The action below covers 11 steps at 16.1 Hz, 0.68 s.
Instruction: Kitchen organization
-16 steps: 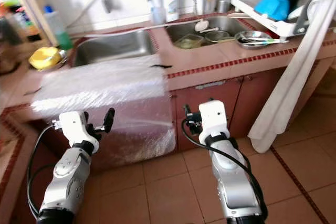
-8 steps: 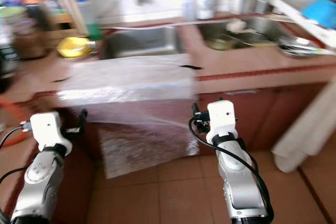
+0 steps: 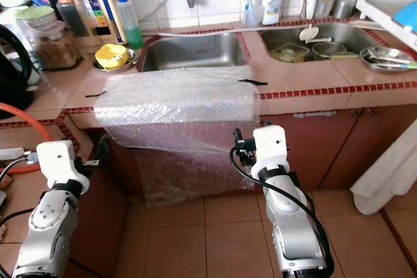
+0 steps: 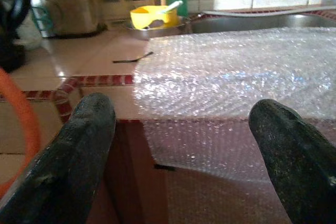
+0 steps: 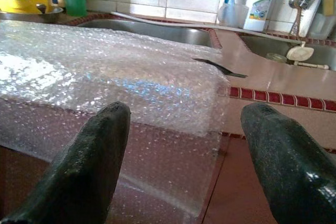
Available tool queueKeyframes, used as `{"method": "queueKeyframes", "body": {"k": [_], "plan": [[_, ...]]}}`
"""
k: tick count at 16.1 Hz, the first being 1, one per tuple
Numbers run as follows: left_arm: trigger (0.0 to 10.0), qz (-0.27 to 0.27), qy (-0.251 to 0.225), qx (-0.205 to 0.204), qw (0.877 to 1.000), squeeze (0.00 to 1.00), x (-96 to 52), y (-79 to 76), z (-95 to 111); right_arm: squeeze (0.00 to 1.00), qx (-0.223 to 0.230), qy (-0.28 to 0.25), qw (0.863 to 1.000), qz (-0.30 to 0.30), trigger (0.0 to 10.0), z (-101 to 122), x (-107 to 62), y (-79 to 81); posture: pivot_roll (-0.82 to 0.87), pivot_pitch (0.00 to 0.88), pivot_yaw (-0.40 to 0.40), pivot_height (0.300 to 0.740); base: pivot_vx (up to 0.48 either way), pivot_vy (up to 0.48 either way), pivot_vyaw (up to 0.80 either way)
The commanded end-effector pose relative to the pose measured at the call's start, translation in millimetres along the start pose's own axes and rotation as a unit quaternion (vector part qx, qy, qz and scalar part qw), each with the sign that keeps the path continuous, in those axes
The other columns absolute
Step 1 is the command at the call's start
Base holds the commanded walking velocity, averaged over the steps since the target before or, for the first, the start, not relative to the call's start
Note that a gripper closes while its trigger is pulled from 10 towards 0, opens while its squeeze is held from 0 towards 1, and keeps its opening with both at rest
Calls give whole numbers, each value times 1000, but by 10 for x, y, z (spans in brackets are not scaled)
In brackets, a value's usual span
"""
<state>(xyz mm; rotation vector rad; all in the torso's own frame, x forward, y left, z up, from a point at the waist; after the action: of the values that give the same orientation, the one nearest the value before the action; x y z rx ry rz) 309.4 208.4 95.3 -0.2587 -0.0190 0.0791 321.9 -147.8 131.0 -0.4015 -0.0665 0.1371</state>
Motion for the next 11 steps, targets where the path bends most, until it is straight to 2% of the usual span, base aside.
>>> {"method": "queueKeyframes", "body": {"k": [1, 4, 11], "plan": [[10000, -14, -2, -1, 1000, 0, 1, -37, 41, 0, 2, -9, 1000, -6, 10000, 41, 22, -14, -234, 50, 132, 740, 0, 0, 0], [10000, -24, -4, 2, 1000, 0, 14, -54, 66, 0, 3, -9, 1000, -7, 10000, 40, 9, -3, -239, 50, 137, 740, 0, 0, 0], [10000, -43, -5, 1, 999, 0, 38, -117, 92, 0, 3, -15, 1000, -7, 10000, 60, 5, 8, -246, 50, 147, 740, 397, 0, 0]]}}
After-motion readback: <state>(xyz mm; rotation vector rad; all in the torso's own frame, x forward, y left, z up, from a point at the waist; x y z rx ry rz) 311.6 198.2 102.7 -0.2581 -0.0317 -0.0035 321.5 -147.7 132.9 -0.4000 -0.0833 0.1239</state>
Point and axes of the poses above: a point about 5 cm out from each wrist's last joint towards the gripper, its own x axis pointing out of the wrist towards the gripper, its own z axis along the axis of the wrist's last joint, y = z × x, the point moved 3 cm from there along x, pointing out of the wrist towards the gripper, and after that the axes turned 13 degrees about -x, right-handed, at the moved point
